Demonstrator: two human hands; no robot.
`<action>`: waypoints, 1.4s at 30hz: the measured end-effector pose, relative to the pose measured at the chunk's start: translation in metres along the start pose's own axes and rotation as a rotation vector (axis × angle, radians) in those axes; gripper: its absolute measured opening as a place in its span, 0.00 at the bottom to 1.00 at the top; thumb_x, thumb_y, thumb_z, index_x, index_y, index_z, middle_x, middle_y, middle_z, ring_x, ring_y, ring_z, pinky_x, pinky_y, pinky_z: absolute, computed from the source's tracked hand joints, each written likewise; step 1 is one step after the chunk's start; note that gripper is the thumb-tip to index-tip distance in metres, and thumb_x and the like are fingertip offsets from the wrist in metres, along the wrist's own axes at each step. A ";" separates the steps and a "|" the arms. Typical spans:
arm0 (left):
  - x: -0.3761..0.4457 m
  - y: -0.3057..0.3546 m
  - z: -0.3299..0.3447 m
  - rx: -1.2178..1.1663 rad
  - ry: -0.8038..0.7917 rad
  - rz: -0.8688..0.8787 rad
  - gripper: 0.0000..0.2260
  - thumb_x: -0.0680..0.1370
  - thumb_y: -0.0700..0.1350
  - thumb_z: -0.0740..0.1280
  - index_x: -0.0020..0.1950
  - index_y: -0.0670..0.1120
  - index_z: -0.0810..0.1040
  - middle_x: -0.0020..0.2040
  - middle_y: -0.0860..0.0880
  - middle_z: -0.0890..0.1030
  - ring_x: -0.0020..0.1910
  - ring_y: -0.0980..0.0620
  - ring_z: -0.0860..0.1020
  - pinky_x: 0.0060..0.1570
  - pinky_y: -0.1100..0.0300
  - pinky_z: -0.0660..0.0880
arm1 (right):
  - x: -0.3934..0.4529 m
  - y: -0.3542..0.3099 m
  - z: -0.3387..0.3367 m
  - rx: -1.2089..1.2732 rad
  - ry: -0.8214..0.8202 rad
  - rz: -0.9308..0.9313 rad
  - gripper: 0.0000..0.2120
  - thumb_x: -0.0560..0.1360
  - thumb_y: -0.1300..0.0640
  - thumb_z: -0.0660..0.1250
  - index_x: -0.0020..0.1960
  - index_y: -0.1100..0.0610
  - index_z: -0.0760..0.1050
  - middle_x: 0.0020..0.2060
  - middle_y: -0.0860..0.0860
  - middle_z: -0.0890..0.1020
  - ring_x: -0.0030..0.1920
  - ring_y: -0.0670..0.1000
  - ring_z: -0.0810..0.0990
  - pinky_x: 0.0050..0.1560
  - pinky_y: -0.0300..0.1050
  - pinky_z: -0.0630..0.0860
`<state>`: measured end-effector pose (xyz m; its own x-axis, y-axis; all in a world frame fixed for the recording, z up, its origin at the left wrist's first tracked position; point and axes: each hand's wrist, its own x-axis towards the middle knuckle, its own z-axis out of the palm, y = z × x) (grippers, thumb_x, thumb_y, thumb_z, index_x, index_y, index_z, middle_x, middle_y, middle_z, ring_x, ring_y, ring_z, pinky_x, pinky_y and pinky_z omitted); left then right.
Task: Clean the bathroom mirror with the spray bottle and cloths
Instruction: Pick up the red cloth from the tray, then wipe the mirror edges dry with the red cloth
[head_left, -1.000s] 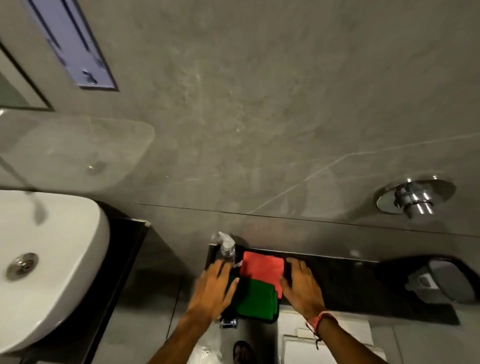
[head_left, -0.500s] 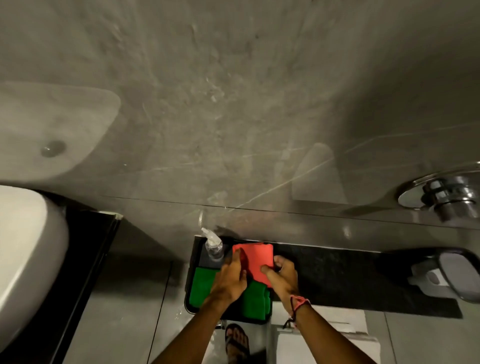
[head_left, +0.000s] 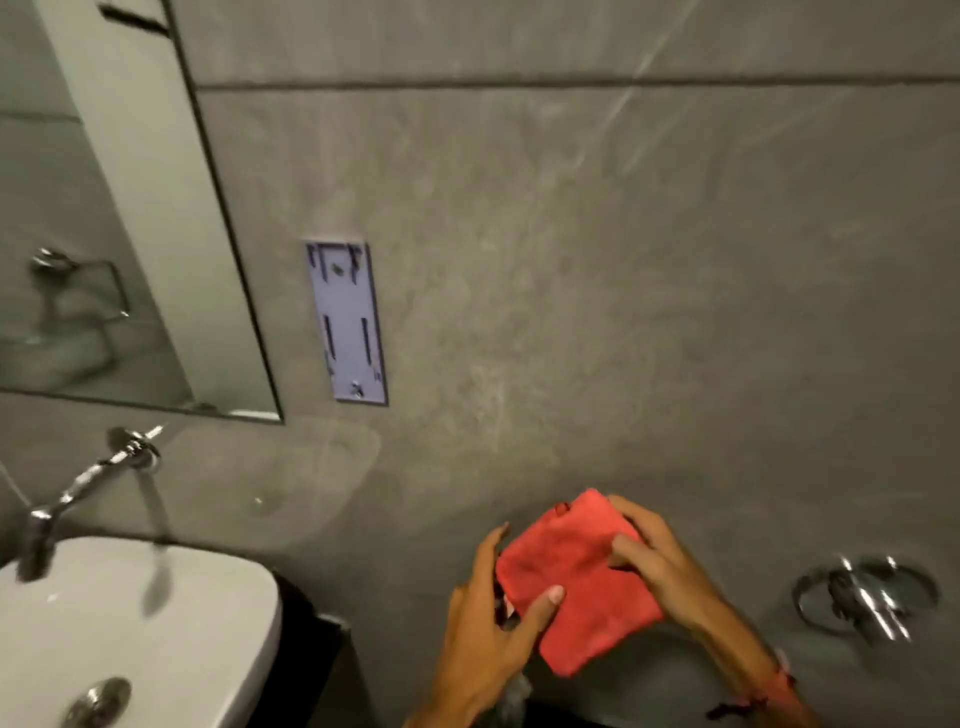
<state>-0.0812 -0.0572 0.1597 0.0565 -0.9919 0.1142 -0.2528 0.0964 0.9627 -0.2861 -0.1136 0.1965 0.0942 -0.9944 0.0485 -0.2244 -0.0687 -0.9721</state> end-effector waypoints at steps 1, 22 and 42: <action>0.004 0.016 -0.013 -0.104 0.039 0.015 0.37 0.65 0.60 0.78 0.72 0.58 0.69 0.54 0.61 0.86 0.54 0.64 0.84 0.56 0.67 0.79 | 0.002 -0.027 0.004 0.009 -0.024 -0.039 0.21 0.65 0.61 0.68 0.57 0.48 0.75 0.54 0.41 0.79 0.41 0.27 0.80 0.41 0.21 0.72; 0.034 0.270 -0.297 -1.360 0.296 0.609 0.34 0.75 0.67 0.62 0.72 0.45 0.75 0.69 0.37 0.78 0.68 0.35 0.76 0.72 0.33 0.64 | 0.066 -0.423 0.201 -0.678 0.443 -1.216 0.29 0.77 0.39 0.65 0.73 0.51 0.71 0.70 0.53 0.76 0.71 0.55 0.74 0.71 0.53 0.73; 0.247 0.450 -0.398 0.904 1.099 0.995 0.31 0.79 0.65 0.43 0.82 0.58 0.49 0.84 0.48 0.45 0.83 0.49 0.42 0.81 0.42 0.48 | 0.160 -0.532 0.204 -1.237 0.893 -1.211 0.37 0.81 0.39 0.49 0.83 0.54 0.41 0.81 0.65 0.42 0.83 0.63 0.41 0.79 0.69 0.38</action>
<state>0.2034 -0.2255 0.7188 0.0363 -0.0353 0.9987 -0.9905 0.1312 0.0406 0.0462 -0.2195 0.6742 0.3472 -0.1062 0.9318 -0.9157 -0.2526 0.3124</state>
